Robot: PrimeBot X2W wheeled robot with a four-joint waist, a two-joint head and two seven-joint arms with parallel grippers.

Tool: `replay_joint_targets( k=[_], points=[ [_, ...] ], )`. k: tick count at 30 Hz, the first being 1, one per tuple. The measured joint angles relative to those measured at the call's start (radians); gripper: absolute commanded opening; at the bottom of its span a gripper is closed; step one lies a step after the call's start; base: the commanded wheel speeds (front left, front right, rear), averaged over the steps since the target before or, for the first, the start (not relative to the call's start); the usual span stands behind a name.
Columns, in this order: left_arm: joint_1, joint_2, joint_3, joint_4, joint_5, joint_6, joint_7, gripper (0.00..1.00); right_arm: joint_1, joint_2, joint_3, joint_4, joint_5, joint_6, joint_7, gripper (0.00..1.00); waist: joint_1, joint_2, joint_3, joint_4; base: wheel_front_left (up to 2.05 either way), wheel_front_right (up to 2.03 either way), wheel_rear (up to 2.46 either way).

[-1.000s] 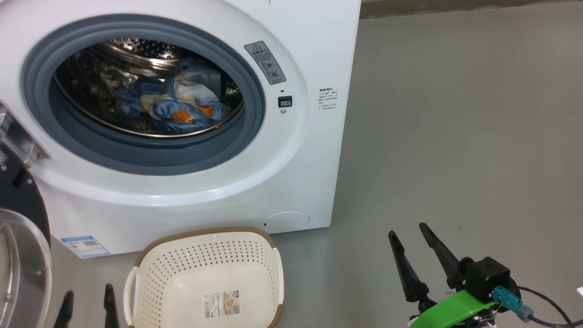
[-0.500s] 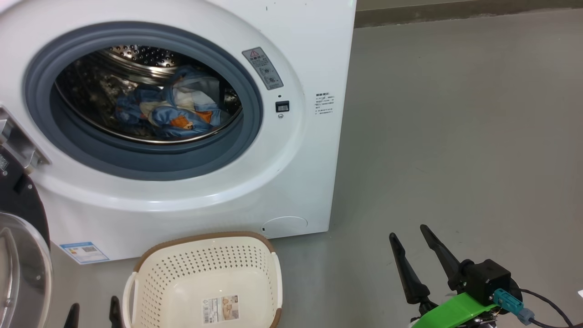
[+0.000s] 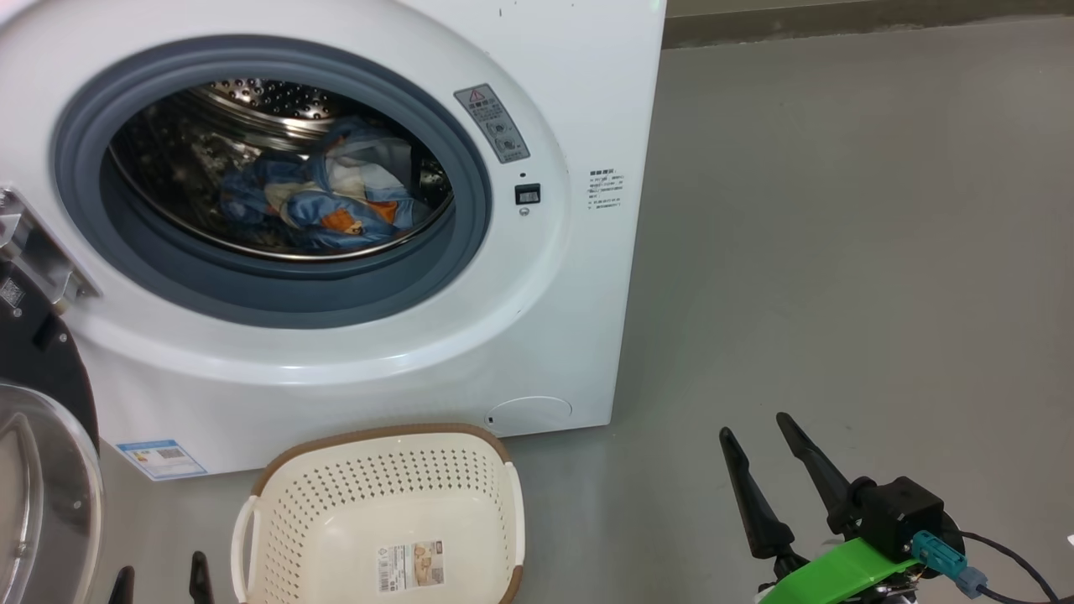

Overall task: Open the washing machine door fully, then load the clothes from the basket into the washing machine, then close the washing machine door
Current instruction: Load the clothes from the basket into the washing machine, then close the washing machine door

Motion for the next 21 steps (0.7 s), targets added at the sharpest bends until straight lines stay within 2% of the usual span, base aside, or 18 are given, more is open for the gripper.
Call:
replay_joint_targets(
  k=[12, 21],
  points=[
    [-0.011, 0.0, 0.03, 0.005, -0.002, -0.016, 0.0, 1.0, 0.0, 0.0, -0.007, -0.004, 0.0, 0.0, 0.0, 1.0, 0.0, 0.0, 0.002, -0.003, -0.15, 0.15, 0.0],
    [-0.023, 0.0, 0.036, 0.015, -0.003, -0.026, 0.0, 1.0, 0.0, 0.0, -0.016, -0.005, 0.0, 0.0, 0.0, 1.0, -0.0001, 0.0, 0.005, -0.005, -1.36, 1.36, 0.0]
  ],
)
